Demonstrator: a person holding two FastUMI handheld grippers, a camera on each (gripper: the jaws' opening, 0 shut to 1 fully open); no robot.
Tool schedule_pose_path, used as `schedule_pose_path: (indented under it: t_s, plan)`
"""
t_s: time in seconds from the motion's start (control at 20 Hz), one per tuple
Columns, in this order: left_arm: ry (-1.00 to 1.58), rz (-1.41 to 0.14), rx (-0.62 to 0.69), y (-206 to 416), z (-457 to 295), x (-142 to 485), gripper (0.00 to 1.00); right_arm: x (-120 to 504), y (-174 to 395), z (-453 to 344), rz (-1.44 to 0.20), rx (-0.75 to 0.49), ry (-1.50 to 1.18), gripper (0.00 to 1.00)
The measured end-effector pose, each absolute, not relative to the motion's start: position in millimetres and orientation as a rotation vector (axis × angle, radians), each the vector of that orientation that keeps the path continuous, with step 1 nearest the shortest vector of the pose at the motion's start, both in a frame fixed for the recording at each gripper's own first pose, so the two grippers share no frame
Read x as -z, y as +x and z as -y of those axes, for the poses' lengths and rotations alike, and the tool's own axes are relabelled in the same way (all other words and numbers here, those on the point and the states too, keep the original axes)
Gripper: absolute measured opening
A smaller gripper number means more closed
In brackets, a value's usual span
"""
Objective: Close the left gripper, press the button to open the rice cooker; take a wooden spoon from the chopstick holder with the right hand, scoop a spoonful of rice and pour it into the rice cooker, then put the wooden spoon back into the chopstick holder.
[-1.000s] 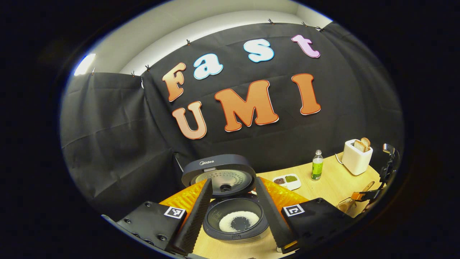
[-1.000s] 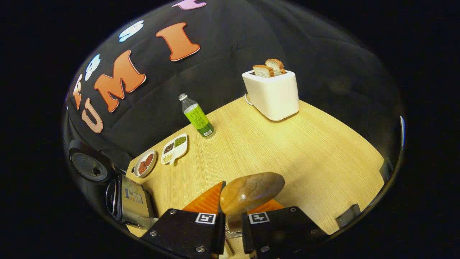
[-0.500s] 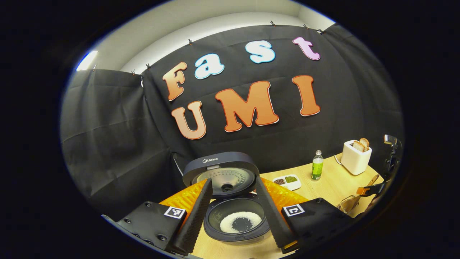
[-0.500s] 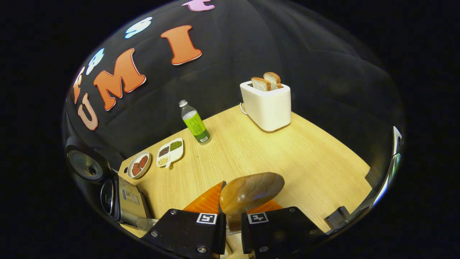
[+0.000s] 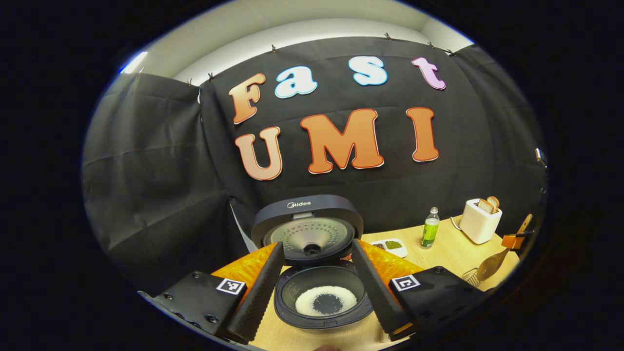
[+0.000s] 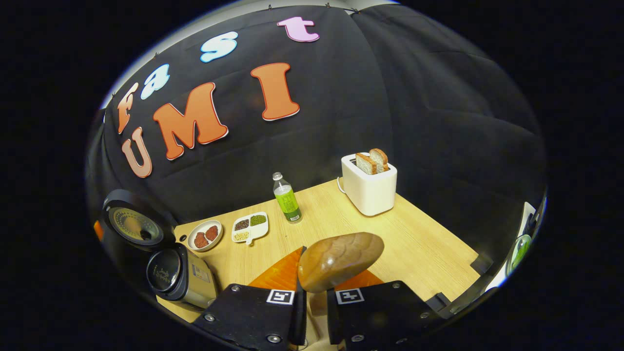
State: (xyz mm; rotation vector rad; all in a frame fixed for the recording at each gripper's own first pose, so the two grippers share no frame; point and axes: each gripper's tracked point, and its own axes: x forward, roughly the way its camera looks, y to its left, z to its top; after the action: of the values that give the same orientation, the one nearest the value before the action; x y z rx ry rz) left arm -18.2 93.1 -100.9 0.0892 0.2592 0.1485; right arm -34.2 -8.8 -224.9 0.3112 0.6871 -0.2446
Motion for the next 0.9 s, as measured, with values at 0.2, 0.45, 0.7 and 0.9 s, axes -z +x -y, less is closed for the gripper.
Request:
schedule_pose_path:
  t_s: [0.2, 0.45, 0.7, 0.9]
  plan:
    - [0.060, -0.265, -0.170, -16.4, -117.5, 99.4, 0.94, 223.7, -49.3, -32.9, -0.721, 0.188, 0.322, 0.17]
    - [0.044, -0.289, -0.159, -14.7, -130.4, 111.3, 0.94, 249.8, -67.7, -82.3, -0.782, 0.103, 0.246, 0.17]
    - [0.066, -0.307, -0.167, -15.9, -143.9, 116.7, 0.87, 280.6, -72.5, -100.2, -0.755, 0.087, 0.099, 0.14]
    - [0.082, -0.316, -0.174, -17.8, -158.2, 117.3, 0.87, 301.8, -73.1, -104.0, -0.732, 0.112, -0.002, 0.15]
